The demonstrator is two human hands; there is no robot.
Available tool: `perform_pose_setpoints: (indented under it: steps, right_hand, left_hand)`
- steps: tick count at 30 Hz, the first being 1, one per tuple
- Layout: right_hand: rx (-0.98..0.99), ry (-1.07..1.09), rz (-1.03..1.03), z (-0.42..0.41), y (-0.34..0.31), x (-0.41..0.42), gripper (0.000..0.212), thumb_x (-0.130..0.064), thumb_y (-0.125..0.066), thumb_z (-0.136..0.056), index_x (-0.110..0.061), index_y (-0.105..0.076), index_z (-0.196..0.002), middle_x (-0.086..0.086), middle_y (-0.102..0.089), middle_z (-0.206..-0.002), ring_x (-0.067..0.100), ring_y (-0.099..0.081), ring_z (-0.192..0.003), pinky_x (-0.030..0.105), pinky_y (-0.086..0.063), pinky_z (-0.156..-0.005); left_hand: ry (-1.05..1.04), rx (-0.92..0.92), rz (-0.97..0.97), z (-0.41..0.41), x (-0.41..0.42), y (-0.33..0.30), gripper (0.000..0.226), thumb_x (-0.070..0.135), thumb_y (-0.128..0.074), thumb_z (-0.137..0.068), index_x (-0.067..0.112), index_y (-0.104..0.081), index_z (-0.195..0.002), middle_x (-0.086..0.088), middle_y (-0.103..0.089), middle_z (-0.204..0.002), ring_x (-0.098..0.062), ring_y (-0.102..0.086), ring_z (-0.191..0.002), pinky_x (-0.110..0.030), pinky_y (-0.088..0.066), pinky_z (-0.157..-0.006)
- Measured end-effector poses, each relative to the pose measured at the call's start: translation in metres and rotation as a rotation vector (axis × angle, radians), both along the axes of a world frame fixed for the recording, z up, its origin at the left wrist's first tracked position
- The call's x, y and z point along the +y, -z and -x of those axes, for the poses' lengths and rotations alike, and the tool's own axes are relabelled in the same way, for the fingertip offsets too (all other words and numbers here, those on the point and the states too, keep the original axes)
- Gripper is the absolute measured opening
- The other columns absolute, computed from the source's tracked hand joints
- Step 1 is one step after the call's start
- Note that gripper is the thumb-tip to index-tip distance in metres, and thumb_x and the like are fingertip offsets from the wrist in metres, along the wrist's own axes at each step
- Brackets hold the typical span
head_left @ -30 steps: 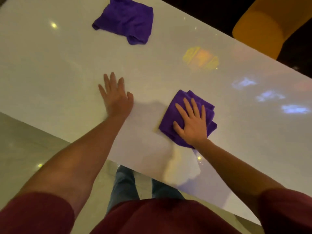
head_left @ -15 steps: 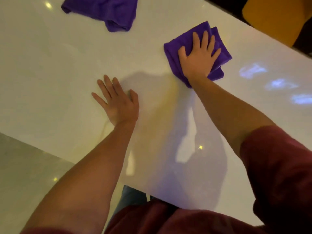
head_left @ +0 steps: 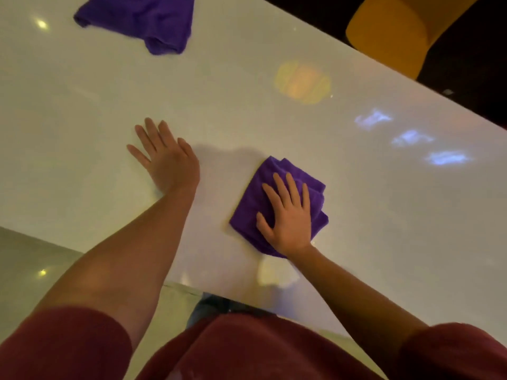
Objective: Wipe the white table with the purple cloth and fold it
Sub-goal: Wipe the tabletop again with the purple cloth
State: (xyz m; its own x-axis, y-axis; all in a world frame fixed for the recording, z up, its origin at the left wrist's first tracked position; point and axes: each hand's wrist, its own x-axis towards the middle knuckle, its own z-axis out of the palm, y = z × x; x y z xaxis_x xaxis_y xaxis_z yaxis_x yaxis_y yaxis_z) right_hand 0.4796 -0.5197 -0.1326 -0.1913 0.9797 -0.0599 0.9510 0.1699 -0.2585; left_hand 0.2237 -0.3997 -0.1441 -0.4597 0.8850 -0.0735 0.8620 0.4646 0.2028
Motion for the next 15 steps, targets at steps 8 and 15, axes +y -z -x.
perform_pose_setpoints:
  steps: [8,15]
  right_hand:
    - [0.007,0.004,-0.048,-0.078,0.001,0.066,0.065,-0.055,-0.047,-0.096,-0.021,-0.057,-0.151,0.009,-0.043,-0.168,0.035,-0.031,-0.159,0.065,-0.018,-0.128]
    - [-0.04,0.265,-0.03,-0.088,-0.003,0.229,0.066,-0.056,-0.038,-0.099,-0.024,-0.047,-0.156,0.005,-0.035,-0.172,0.033,-0.023,-0.162,0.058,-0.013,-0.131]
  left_hand:
    - [-0.002,0.055,0.025,-0.002,0.0,0.006,0.064,0.035,-0.032,-0.101,0.004,-0.034,-0.157,-0.02,-0.024,-0.17,-0.042,-0.015,-0.158,-0.068,-0.011,-0.124]
    - [-0.018,0.076,-0.03,-0.002,0.002,0.012,0.063,0.038,-0.034,-0.101,0.004,-0.034,-0.155,-0.019,-0.026,-0.169,-0.041,-0.017,-0.158,-0.067,-0.01,-0.125]
